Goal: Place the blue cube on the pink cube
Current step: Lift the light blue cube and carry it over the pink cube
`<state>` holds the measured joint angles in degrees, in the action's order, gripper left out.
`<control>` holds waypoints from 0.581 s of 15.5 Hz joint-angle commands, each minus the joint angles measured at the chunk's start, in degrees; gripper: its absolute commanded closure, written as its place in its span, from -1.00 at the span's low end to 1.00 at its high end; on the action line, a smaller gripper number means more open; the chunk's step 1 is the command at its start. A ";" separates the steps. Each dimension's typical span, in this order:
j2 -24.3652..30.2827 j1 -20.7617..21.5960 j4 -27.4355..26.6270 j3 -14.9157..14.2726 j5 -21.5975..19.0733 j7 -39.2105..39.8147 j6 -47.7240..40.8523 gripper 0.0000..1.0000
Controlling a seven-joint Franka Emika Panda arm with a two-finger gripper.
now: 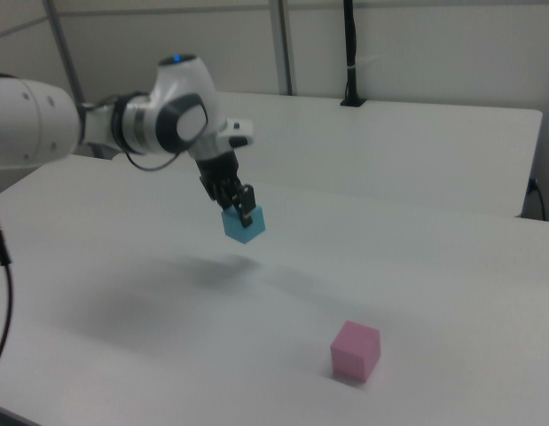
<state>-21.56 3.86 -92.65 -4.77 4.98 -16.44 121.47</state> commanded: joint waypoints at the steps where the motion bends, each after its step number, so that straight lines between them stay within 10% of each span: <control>1: 10.56 -1.48 -2.53 -0.15 0.29 -0.97 -10.35 0.45; 9: 19.18 -5.96 -2.80 -0.15 0.21 6.41 -19.69 0.45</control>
<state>-4.82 -1.65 -93.29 -4.94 4.98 -13.45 103.24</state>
